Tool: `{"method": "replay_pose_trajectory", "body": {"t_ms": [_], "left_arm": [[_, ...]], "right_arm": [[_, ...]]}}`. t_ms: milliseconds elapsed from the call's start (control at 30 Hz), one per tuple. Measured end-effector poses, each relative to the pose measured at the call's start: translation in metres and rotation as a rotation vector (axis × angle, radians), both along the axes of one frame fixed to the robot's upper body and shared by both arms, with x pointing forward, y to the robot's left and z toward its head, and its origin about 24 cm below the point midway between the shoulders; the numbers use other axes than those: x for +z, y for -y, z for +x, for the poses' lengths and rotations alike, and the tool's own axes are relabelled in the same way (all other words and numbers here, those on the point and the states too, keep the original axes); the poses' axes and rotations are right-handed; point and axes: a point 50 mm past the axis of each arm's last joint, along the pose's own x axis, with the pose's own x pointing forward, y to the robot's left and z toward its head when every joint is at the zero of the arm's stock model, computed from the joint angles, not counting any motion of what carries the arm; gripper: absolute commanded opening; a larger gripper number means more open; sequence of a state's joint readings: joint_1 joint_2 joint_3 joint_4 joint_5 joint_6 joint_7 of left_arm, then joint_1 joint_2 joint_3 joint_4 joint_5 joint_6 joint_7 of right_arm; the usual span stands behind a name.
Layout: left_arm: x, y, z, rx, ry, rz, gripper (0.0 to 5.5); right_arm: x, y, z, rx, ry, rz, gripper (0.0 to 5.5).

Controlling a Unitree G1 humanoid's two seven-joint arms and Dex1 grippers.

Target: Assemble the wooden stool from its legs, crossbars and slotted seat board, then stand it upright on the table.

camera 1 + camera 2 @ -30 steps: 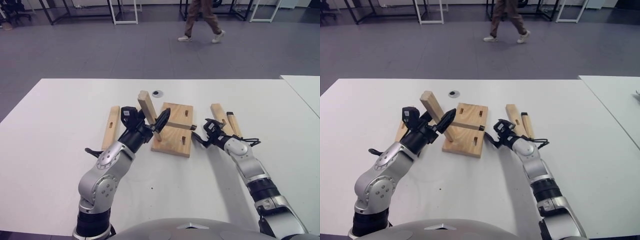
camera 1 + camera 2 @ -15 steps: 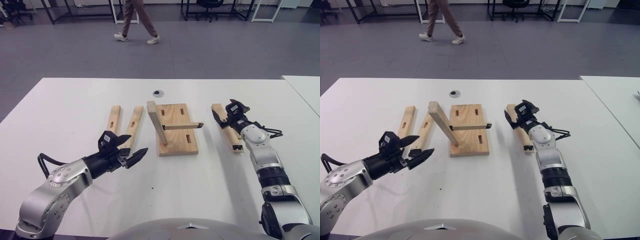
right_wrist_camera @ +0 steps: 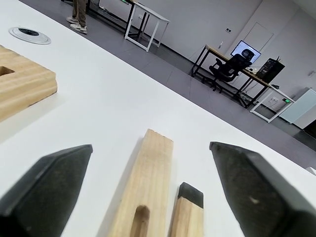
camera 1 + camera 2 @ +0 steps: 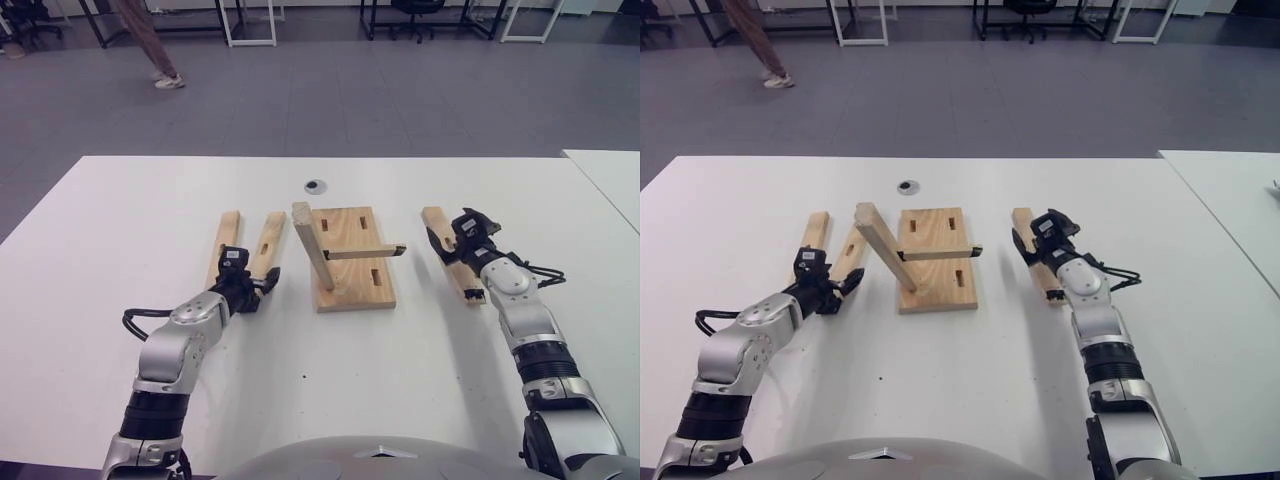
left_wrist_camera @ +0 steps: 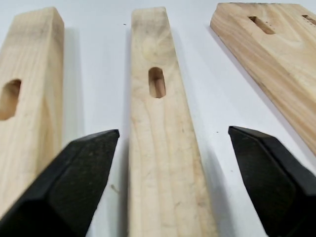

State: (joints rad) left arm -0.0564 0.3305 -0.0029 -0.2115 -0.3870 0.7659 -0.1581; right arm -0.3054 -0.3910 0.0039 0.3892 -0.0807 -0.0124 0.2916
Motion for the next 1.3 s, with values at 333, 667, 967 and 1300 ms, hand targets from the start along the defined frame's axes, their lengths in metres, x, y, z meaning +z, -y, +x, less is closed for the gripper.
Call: {"method": "replay_pose_trajectory", "body": {"t_ms": [333, 667, 967, 1300], "left_arm": [[-0.002, -0.001, -0.002, -0.004, -0.034, 0.115, 2.09], [0.080, 0.000, 0.030, -0.062, 0.382, -0.007, 2.08], [0.184, 0.025, 0.056, -0.457, 0.896, -0.049, 2.08], [0.178, 0.050, 0.051, -0.579, 0.894, -0.042, 2.08]], "right_arm": [[-0.010, -0.002, -0.006, 0.006, -0.035, -0.015, 4.44], [0.042, -0.014, 0.019, 0.039, 0.015, 0.531, 4.44], [0.217, -0.079, 0.054, 0.500, 0.076, 1.286, 4.44], [0.240, -0.105, 0.036, 0.676, -0.027, 1.462, 4.44]]}}
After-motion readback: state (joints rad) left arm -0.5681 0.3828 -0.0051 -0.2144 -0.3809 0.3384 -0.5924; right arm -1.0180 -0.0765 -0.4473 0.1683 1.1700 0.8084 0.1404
